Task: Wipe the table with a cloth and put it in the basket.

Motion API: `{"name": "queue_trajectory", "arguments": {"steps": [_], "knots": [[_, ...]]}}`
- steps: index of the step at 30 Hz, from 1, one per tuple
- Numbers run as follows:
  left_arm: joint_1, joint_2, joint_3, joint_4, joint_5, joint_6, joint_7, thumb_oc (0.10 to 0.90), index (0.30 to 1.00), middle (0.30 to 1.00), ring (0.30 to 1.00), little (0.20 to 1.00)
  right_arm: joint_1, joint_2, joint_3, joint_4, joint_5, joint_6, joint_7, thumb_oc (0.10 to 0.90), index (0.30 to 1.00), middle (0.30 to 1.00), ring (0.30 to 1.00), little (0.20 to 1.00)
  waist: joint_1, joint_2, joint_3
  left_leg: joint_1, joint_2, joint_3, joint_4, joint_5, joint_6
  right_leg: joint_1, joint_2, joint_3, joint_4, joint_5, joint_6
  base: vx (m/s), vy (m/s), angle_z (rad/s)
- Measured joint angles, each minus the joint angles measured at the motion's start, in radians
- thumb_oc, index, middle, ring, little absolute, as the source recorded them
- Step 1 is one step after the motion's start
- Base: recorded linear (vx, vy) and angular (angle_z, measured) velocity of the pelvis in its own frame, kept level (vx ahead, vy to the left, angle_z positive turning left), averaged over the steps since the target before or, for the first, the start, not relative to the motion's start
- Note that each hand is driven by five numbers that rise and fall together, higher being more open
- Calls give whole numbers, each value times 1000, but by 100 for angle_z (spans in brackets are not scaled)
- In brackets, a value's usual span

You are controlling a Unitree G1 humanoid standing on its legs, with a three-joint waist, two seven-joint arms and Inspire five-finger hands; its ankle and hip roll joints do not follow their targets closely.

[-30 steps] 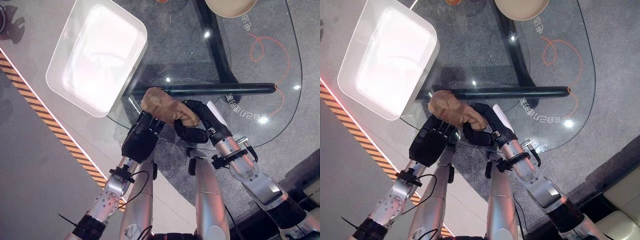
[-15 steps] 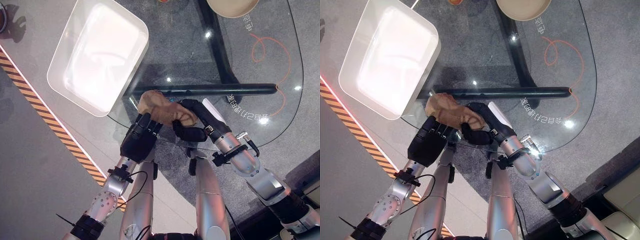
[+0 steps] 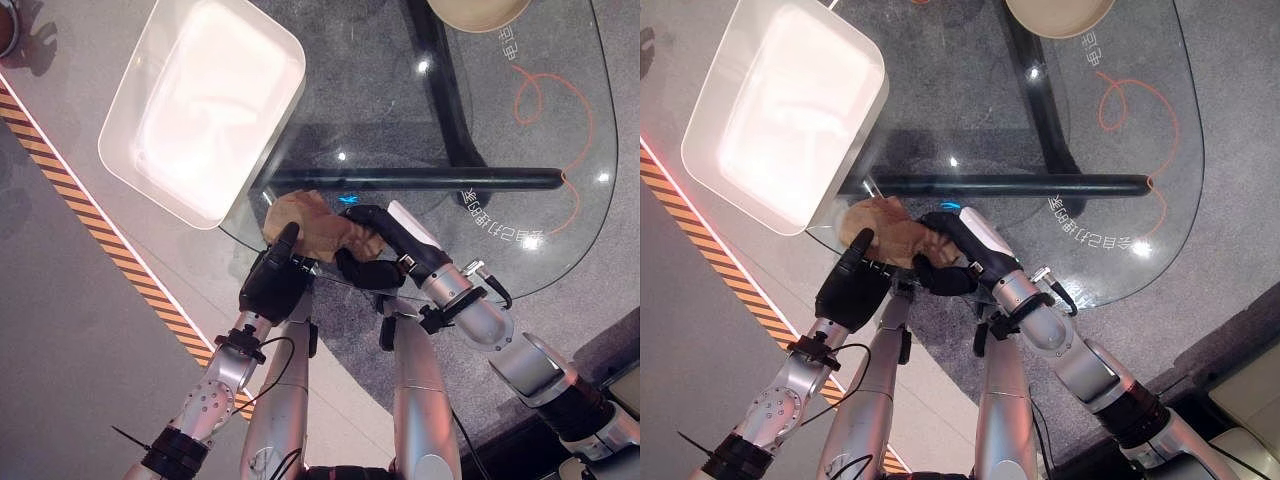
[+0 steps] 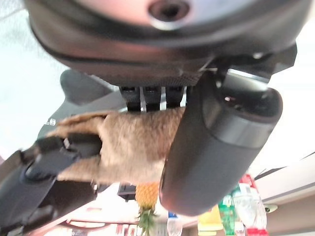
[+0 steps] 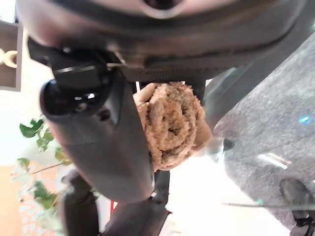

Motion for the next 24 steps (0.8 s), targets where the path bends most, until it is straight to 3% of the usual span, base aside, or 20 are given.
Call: {"name": "queue_trajectory", "arguments": {"steps": [19,20,21,24], "knots": [[-7,-20,0,4,0,-22,6,100,300,300,300,200,26,19,9,-16,0,-8,-51,105,305,305,305,205,-4,0,0,1,-1,0,2,1,-1,0,-1,0,4,0,0,0,0,0],[-7,-22,0,4,0,-23,6,100,300,300,300,200,31,22,9,-16,0,-9,-59,339,505,505,505,439,-5,0,0,1,-1,0,2,1,-1,0,-1,0,4,0,0,0,0,0],[-8,-22,0,4,1,-23,6,100,300,300,300,200,36,25,10,-18,0,-10,-66,800,900,900,900,900,-6,0,0,1,-1,0,2,1,-1,0,-1,0,4,0,0,0,0,0],[-12,-31,4,4,3,-24,6,100,300,300,300,200,50,41,10,-18,-1,-14,-86,800,900,900,900,900,-12,0,0,1,-1,0,2,1,-1,0,-1,0,4,0,0,0,0,0]]}}
